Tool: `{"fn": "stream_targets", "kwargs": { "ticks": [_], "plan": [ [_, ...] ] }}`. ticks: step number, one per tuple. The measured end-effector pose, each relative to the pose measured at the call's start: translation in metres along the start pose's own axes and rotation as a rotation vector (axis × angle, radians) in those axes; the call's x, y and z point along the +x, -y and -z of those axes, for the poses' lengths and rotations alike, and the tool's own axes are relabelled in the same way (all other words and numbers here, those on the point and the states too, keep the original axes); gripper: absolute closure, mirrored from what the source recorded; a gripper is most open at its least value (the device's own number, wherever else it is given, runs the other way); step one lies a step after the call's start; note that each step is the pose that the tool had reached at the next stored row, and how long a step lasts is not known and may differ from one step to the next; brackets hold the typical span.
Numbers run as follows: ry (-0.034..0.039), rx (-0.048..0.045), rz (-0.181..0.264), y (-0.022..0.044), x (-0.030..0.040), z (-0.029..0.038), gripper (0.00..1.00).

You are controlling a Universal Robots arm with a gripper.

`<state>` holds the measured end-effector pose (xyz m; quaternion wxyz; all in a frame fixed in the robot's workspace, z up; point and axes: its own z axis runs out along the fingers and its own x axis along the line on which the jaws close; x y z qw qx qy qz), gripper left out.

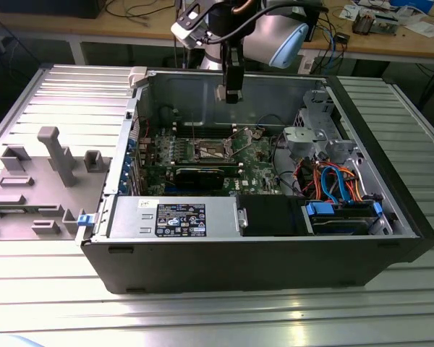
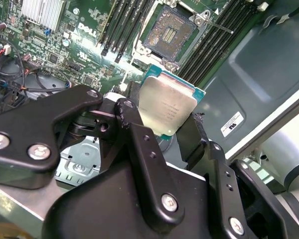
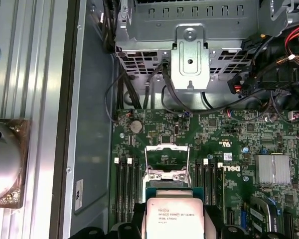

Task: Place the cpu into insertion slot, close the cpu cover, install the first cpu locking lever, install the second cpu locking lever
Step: 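Place the cpu into insertion slot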

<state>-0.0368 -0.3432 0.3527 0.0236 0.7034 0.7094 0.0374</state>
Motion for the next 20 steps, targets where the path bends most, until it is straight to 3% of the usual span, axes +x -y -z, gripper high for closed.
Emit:
{"fn": "stream_targets", "kwargs": {
  "ticks": [20],
  "plan": [
    [-0.0001, 0.0030, 0.000, 0.0006, -0.0001, -0.0069, 0.46]
  ]
}}
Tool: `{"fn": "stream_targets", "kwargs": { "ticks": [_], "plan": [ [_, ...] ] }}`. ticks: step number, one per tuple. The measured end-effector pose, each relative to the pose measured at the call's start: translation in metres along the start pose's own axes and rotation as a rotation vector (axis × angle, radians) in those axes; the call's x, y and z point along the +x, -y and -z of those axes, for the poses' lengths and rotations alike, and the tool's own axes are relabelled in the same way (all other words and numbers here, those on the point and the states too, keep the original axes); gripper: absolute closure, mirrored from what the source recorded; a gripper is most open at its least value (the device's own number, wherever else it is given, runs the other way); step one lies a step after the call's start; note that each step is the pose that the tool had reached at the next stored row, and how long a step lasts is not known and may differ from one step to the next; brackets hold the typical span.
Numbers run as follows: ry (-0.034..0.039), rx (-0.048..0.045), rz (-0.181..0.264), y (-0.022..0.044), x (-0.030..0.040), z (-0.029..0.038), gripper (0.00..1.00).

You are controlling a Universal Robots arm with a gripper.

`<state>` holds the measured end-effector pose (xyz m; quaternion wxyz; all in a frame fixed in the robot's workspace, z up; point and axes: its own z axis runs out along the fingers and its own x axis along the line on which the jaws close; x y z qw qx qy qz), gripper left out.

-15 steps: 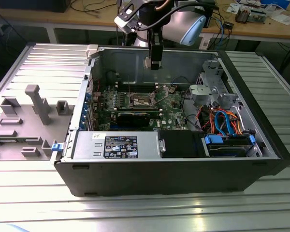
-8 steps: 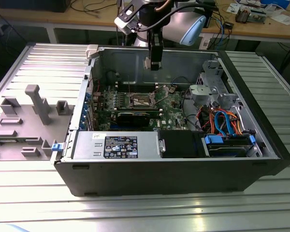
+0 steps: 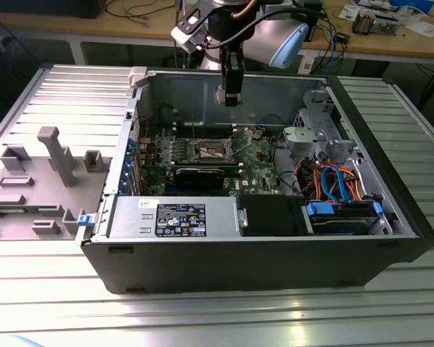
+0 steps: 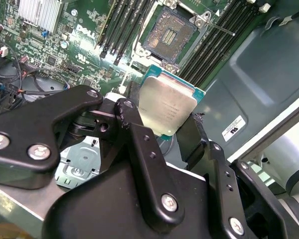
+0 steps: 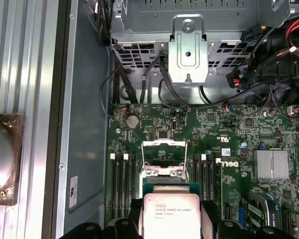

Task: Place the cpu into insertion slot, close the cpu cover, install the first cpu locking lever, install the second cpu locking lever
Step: 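Place the cpu into insertion slot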

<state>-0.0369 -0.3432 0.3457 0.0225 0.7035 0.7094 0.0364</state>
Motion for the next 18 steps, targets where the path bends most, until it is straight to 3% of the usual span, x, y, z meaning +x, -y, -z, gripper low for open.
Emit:
{"fn": "stream_targets", "kwargs": {
  "ticks": [18],
  "plan": [
    [0.0016, 0.0122, -0.018, 0.0041, -0.0001, -0.0079, 0.46]
  ]
}}
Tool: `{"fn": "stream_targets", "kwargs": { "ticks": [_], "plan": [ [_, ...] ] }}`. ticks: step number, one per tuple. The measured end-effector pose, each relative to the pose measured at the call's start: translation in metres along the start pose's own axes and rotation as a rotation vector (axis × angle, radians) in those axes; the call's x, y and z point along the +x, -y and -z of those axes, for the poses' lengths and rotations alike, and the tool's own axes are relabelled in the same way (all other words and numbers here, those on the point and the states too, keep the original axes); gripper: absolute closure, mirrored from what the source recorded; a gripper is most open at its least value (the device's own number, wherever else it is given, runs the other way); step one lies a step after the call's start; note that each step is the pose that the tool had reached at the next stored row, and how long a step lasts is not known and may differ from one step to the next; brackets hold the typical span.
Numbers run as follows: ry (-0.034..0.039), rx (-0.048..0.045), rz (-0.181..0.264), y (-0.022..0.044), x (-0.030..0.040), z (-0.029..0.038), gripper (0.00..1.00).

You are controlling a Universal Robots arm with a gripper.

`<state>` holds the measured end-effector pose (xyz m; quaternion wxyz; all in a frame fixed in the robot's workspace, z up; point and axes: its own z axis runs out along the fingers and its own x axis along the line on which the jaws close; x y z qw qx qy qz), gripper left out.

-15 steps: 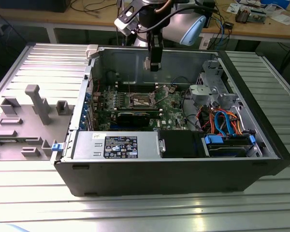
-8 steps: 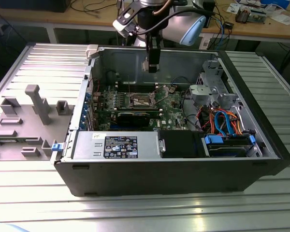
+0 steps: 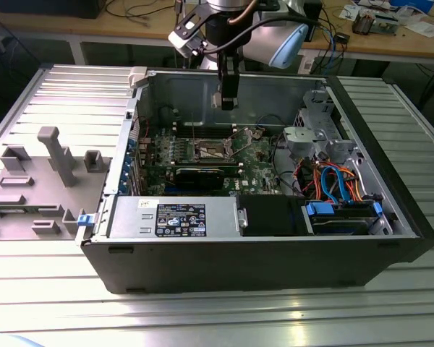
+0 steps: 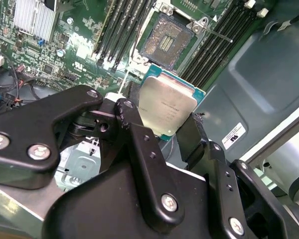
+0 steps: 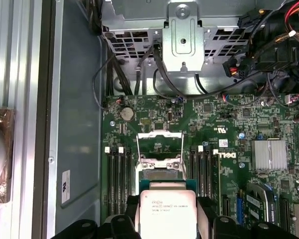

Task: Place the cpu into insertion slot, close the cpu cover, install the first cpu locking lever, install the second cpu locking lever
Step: 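Place the cpu into insertion slot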

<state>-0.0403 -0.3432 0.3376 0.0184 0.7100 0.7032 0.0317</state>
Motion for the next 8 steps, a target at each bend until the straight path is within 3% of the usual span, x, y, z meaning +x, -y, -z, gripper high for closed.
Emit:
{"fn": "stream_targets", "kwargs": {
  "ticks": [8],
  "plan": [
    [0.0004, 0.0012, -0.006, 0.0003, -0.0001, -0.0044, 0.46]
  ]
}}
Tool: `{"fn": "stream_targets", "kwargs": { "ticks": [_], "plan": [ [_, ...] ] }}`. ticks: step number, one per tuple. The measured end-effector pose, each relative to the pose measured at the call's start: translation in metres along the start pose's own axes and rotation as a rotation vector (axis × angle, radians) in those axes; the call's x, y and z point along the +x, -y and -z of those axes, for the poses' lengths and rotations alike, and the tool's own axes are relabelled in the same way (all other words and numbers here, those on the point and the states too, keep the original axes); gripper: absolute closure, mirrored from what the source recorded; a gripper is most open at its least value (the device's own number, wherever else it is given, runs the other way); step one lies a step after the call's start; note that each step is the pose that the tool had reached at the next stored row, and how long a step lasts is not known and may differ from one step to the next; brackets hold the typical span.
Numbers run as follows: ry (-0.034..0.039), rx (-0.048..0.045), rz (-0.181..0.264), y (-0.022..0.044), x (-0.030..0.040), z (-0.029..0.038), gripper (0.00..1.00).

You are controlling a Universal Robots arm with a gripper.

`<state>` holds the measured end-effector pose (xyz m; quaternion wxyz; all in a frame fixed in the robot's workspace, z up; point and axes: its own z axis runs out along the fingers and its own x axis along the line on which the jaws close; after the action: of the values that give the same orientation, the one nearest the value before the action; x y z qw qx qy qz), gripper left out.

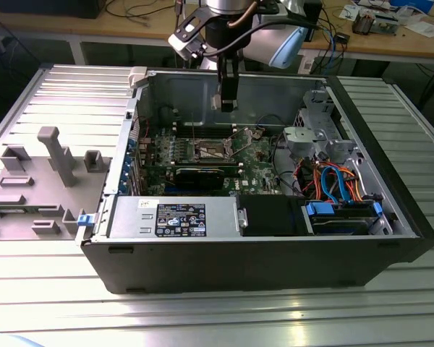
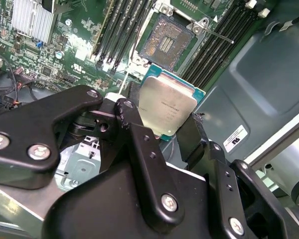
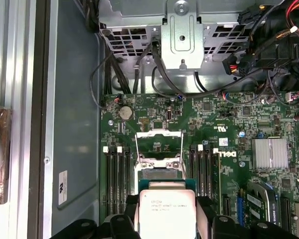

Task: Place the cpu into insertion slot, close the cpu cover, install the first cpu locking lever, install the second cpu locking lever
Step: 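Place the cpu into insertion slot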

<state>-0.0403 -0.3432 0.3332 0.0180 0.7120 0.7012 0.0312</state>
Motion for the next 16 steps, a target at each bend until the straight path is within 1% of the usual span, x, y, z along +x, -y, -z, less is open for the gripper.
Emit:
{"fn": "stream_targets", "kwargs": {
  "ticks": [1, 6, 16],
  "plan": [
    [0.0002, 0.0002, -0.003, 0.0002, 0.0000, -0.0023, 0.46],
    [0.0002, 0.0009, -0.004, 0.0002, -0.0001, -0.0032, 0.46],
    [0.0006, 0.0044, -0.005, 0.0013, -0.0002, -0.0076, 0.46]
  ]
}}
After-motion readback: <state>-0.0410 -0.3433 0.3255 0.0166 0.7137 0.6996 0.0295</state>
